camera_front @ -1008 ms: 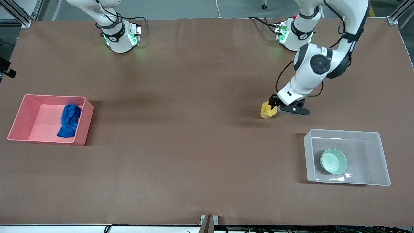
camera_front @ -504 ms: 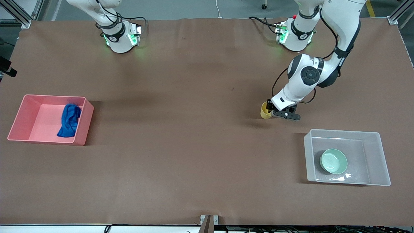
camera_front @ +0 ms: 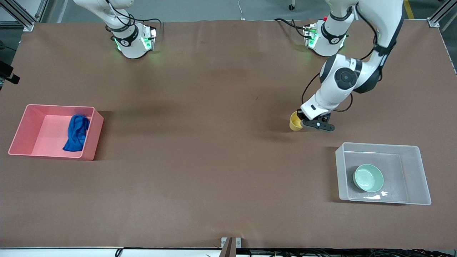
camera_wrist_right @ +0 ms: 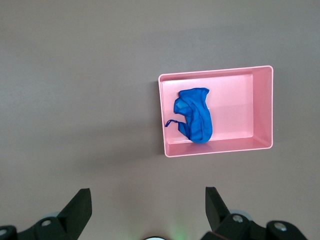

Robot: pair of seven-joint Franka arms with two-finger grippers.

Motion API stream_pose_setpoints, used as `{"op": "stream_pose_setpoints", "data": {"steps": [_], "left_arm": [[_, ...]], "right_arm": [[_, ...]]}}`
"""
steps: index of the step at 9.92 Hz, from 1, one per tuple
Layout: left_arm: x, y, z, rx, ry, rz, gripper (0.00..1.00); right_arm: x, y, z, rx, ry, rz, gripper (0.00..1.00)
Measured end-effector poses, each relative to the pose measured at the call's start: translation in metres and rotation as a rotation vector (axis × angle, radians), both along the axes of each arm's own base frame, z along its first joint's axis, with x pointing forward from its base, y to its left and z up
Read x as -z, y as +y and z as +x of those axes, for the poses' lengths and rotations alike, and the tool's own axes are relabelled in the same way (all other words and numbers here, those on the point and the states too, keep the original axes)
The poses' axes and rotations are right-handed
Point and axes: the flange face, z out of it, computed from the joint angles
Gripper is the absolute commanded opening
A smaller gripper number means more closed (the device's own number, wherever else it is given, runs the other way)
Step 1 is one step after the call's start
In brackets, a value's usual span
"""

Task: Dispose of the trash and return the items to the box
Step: 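Carry the yellow cup with the left gripper into the green bowl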

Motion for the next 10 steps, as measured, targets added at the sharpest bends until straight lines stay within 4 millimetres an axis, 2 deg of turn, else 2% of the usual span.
{"op": "stream_pose_setpoints", "data": {"steps": [1, 2, 3, 4, 5, 6, 7, 9, 10], "left_arm": [[-0.035, 0.006, 0.012, -0.017, -0.015, 0.01, 0.01], [-0.069, 0.021, 0.031, -0.055, -0.038, 0.012, 0.01], [-0.097, 0.048, 0.054, -0.112, -0.073, 0.006, 0.01], [-0.116, 0.083, 0.077, -0.168, -0.11, 0.001, 0.01], [-0.123, 0.116, 0.101, -0.21, -0.136, 0.002, 0.01], [-0.119, 0.145, 0.126, -0.24, -0.146, 0.011, 0.01], [-0.106, 0.169, 0.149, -0.252, -0.146, 0.027, 0.01], [-0.068, 0.214, 0.187, -0.221, -0.13, 0.07, 0.01], [-0.048, 0.236, 0.199, -0.198, -0.115, 0.074, 0.02]], "right_arm": [[0.0, 0.0, 0.0, 0.0, 0.0, 0.0, 1.0], [0.0, 0.0, 0.0, 0.0, 0.0, 0.0, 1.0], [0.0, 0.0, 0.0, 0.001, -0.001, 0.0, 1.0], [-0.001, -0.001, 0.0, 0.001, -0.002, 0.0, 1.0], [-0.001, -0.001, 0.0, 0.001, -0.003, -0.001, 1.0], [-0.001, -0.001, 0.0, 0.002, -0.004, -0.001, 1.0], [-0.001, -0.001, 0.0, 0.002, -0.003, -0.001, 1.0], [-0.001, -0.001, 0.0, 0.002, -0.004, -0.001, 1.0], [-0.001, -0.001, 0.0, 0.002, -0.004, -0.001, 1.0]]}}
